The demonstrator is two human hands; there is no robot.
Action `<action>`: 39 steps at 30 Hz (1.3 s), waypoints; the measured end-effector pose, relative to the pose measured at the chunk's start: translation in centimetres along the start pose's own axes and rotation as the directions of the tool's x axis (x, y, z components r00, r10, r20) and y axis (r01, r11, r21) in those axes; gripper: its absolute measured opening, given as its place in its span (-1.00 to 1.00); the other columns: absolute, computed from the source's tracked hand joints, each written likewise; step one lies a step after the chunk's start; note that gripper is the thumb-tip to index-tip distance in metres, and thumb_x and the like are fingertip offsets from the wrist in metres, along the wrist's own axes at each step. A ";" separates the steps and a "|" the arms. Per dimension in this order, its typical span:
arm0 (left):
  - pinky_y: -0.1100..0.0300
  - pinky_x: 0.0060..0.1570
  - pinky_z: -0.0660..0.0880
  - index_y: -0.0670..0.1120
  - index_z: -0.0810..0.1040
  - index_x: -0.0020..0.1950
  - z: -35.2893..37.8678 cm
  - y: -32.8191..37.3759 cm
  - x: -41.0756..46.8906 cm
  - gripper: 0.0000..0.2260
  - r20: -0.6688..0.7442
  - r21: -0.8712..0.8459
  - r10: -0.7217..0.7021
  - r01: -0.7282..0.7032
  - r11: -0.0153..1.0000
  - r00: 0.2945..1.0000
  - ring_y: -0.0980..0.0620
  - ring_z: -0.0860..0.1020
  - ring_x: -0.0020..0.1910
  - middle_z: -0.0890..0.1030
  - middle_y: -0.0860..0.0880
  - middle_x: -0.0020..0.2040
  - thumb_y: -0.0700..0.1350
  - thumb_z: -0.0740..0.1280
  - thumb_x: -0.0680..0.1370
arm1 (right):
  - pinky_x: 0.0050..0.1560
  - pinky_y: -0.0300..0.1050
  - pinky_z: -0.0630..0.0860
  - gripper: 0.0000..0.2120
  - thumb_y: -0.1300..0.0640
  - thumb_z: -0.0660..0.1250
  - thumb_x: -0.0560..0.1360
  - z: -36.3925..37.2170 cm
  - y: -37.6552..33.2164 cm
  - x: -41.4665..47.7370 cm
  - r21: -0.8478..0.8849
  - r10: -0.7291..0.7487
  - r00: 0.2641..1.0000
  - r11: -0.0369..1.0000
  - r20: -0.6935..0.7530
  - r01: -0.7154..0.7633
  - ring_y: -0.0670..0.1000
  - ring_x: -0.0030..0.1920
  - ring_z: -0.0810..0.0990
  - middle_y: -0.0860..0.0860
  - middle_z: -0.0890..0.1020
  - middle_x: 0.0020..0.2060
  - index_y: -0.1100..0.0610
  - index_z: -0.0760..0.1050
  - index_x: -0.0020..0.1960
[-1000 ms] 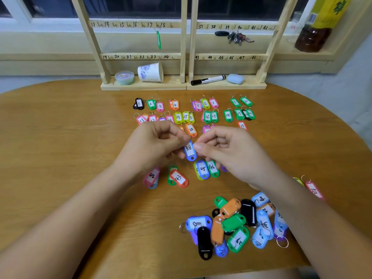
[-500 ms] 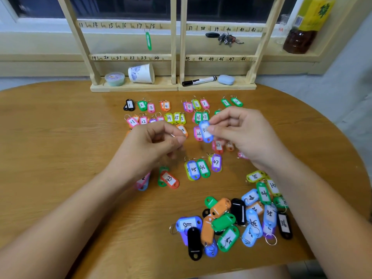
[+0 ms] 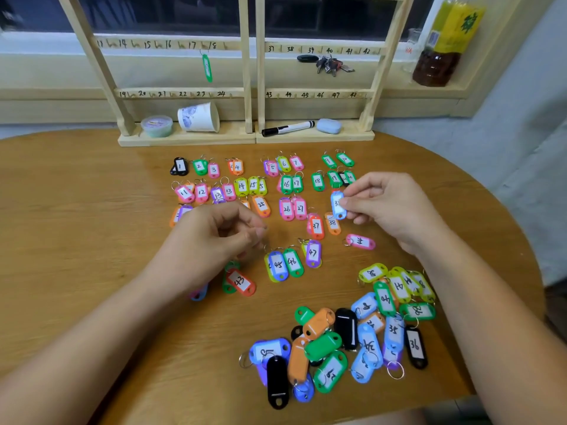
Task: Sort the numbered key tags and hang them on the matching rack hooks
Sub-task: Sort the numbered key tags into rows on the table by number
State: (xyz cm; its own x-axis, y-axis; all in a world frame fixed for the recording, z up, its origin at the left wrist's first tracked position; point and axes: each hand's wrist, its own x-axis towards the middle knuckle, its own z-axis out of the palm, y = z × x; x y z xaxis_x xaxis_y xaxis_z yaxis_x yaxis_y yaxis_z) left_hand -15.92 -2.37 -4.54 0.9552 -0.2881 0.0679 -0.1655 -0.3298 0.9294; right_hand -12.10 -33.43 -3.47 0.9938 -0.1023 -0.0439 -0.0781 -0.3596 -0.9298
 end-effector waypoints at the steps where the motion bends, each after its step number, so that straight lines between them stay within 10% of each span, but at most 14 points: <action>1: 0.07 -0.14 0.61 -0.07 0.71 0.00 0.0 0.0 0.0 -0.95 0.002 -0.004 -0.003 0.003 1.000 1.000 -0.02 0.62 -0.27 0.73 -0.08 -0.21 -0.20 0.46 0.63 | -0.20 -0.11 0.66 -0.87 0.31 0.59 0.48 0.0 0.3 0.0 -0.045 0.027 1.000 0.999 0.012 -0.026 0.05 -0.24 0.71 0.18 0.75 -0.23 0.23 0.68 -0.02; 15: 0.43 -0.27 0.44 0.07 0.71 -0.04 3.4 2.4 -1.1 -0.92 0.167 0.263 0.081 -0.124 0.957 0.983 0.21 0.62 -0.27 0.72 0.13 -0.19 -0.12 0.54 0.57 | -0.16 -0.04 0.56 -0.90 0.05 0.62 0.47 -2.2 -0.3 -2.9 -0.404 -0.077 0.996 0.910 0.053 0.092 -0.05 -0.27 0.65 -0.01 0.72 -0.26 -0.02 0.71 -0.13; 31: 0.14 -0.01 0.56 0.04 0.66 0.16 13.7 5.3 3.4 -0.77 0.329 0.581 0.090 -0.276 0.766 0.940 0.09 0.59 -0.02 0.63 0.10 0.00 0.11 0.48 0.59 | 0.01 -0.19 0.53 -0.66 -0.18 0.64 0.38 -7.7 2.0 -9.6 -0.711 0.094 0.969 0.695 0.230 0.101 -0.21 -0.04 0.56 -0.18 0.57 0.01 -0.18 0.61 0.07; 39: 0.27 -0.14 0.46 0.05 0.64 0.05 14.7 5.5 4.0 -0.79 0.355 0.601 0.063 -0.279 0.749 0.933 0.11 0.56 -0.04 0.55 0.12 -0.02 0.14 0.52 0.55 | -0.10 -0.07 0.62 -0.79 0.03 0.66 0.41 -7.5 3.1 -9.2 -0.626 0.107 0.985 0.780 0.136 0.002 -0.16 -0.21 0.61 -0.13 0.68 -0.11 -0.10 0.65 -0.05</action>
State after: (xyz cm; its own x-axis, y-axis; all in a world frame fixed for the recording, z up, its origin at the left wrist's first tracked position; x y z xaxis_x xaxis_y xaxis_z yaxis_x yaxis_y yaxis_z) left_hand -16.59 -18.54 -4.51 0.7937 -0.6082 -0.0072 -0.5377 -0.7070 0.4594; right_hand -22.04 -40.54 -3.17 0.9812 -0.0130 -0.1927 -0.1090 -0.8612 -0.4965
